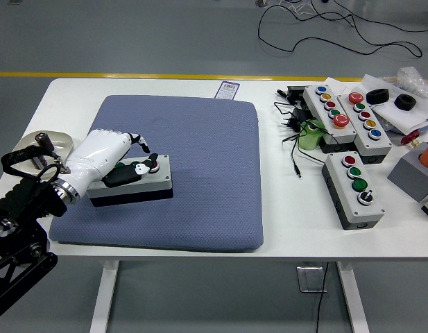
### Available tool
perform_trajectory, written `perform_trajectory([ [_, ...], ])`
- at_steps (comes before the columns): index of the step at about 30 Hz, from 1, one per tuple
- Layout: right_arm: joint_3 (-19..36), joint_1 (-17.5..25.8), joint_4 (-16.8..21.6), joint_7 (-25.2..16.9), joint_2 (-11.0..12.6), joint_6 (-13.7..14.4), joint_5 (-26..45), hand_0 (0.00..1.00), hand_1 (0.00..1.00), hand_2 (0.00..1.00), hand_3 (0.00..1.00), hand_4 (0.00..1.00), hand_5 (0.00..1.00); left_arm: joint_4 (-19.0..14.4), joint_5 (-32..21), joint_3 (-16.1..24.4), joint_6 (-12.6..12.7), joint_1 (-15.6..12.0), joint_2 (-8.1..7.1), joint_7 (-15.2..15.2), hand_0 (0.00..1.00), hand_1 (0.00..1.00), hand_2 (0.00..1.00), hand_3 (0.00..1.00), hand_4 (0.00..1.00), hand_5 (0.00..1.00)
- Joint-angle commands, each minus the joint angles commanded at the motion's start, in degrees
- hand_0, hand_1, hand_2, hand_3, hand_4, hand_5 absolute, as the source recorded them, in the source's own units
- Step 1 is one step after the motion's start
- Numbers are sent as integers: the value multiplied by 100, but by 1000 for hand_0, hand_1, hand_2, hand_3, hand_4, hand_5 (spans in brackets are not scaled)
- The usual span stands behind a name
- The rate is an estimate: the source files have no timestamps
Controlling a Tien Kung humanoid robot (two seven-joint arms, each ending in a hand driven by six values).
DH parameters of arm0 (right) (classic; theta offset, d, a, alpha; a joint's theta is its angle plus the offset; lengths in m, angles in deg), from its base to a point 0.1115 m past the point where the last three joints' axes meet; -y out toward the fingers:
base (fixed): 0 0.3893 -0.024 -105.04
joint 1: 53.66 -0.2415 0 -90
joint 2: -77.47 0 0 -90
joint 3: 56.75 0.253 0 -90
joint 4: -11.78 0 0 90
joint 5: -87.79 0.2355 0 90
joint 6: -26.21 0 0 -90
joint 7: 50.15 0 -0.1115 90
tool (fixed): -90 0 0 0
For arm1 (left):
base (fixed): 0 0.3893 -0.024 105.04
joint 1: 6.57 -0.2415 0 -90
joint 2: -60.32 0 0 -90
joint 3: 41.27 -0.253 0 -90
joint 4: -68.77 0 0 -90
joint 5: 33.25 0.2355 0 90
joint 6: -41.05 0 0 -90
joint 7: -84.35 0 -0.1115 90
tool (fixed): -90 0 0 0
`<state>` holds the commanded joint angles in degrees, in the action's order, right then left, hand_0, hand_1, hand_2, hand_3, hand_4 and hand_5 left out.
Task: Pick up the button,place it on the desk,press the button,press the button
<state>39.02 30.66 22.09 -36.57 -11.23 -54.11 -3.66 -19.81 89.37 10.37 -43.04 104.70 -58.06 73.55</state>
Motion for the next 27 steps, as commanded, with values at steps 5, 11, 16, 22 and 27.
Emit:
perform_trajectory([
  [5, -7, 18, 0, 3, 0, 0, -8, 654, 664, 677, 586, 422, 262, 74, 29, -75, -34, 46, 47, -23, 2, 2, 2, 597, 574, 998],
  [11, -26, 25, 0, 2, 3, 1, 0, 654, 664, 677, 586, 421, 261, 150, 34, -143, -142, 118, 55, -48, 2, 2, 2, 597, 576, 998],
  [16, -43, 22, 0, -5, 3, 0, 15, 654, 664, 677, 586, 421, 260, 255, 19, -240, -223, 132, 64, -70, 2, 2, 2, 597, 577, 998],
  [22, -52, 11, 0, -8, 3, 0, 27, 654, 664, 677, 586, 421, 260, 418, 44, -346, -372, 167, 100, -126, 2, 2, 2, 597, 566, 998],
  [27, -52, 4, 0, -10, 3, 0, 33, 654, 664, 676, 586, 421, 261, 454, 81, -354, -441, 155, 105, -160, 2, 2, 2, 597, 563, 998],
])
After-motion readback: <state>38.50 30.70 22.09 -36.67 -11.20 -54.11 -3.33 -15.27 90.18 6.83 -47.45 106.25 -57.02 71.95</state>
